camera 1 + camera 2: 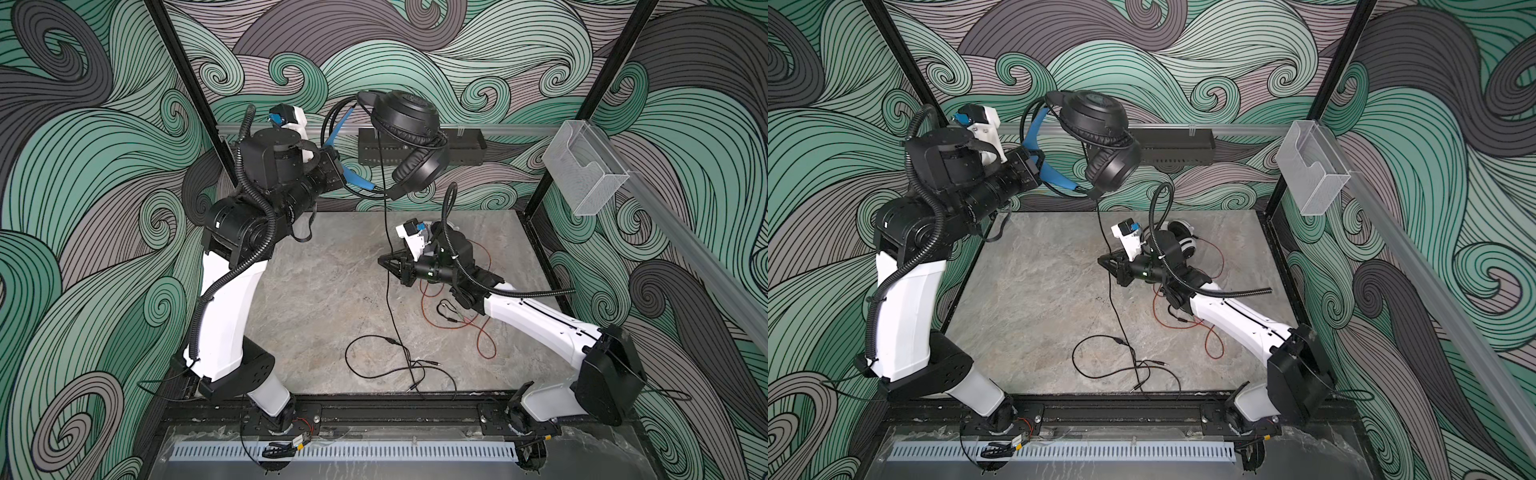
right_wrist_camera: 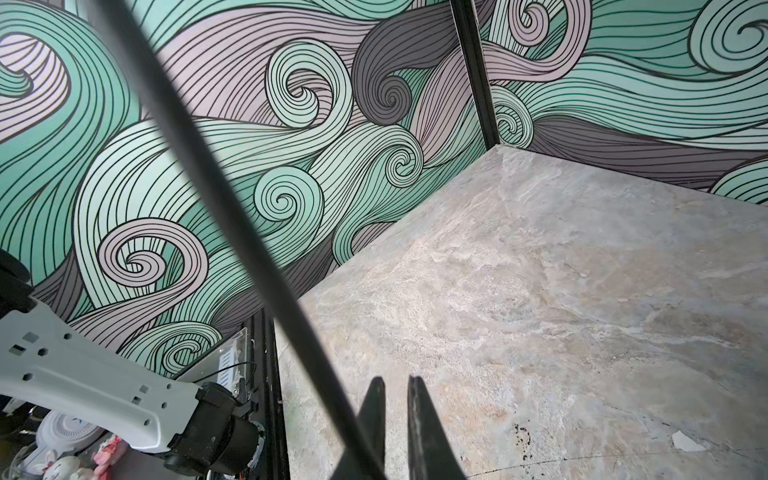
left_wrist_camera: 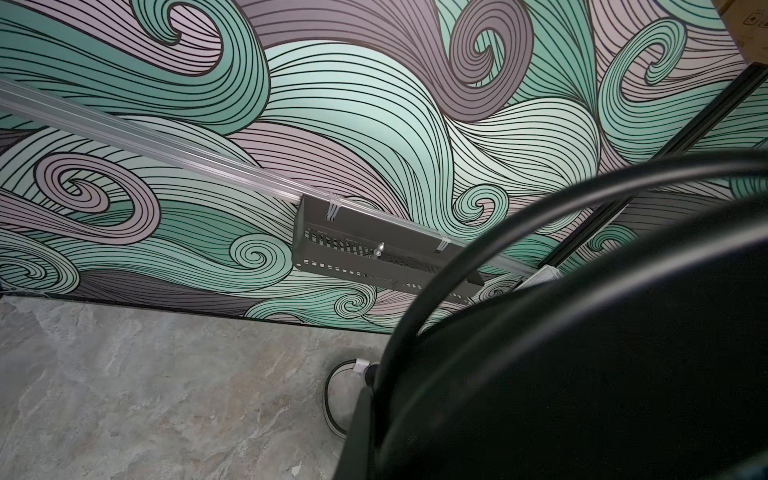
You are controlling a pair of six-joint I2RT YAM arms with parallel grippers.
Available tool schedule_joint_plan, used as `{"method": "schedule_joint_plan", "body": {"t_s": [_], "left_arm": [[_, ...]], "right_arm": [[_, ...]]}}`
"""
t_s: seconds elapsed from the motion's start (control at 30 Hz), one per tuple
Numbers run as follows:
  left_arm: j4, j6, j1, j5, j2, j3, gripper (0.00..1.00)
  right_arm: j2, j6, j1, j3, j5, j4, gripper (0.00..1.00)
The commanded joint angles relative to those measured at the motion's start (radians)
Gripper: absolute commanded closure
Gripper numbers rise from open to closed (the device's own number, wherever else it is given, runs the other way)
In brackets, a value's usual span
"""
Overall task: Wrap the headphones
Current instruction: 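Raise the black headset high with the left gripper while the right gripper withdraws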
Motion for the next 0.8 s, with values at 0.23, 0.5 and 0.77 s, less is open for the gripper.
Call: {"method": "schedule_joint_plan", "body": {"t_s": [0.23,0.5,0.77], "left_arm": [[0.099,-0.076,0.009,0.011,-0.052,0.009,1.0],[0.177,-0.063,0.014,-0.117,-0.082,-0.112,1.0],[0.245,-0.054,0.079,-0.222,-0.081,-0.298,1.0]], "right_arm": [[0.051,0.032,-0.006,-0.006,-0.046,0.054,0.92],[-0.033,-0.14,0.045,-0.041,0.054,-0.195,1.0],[-0.202,-0.353,0.181,-0.06,0.292,-0.509,1.0]]}}
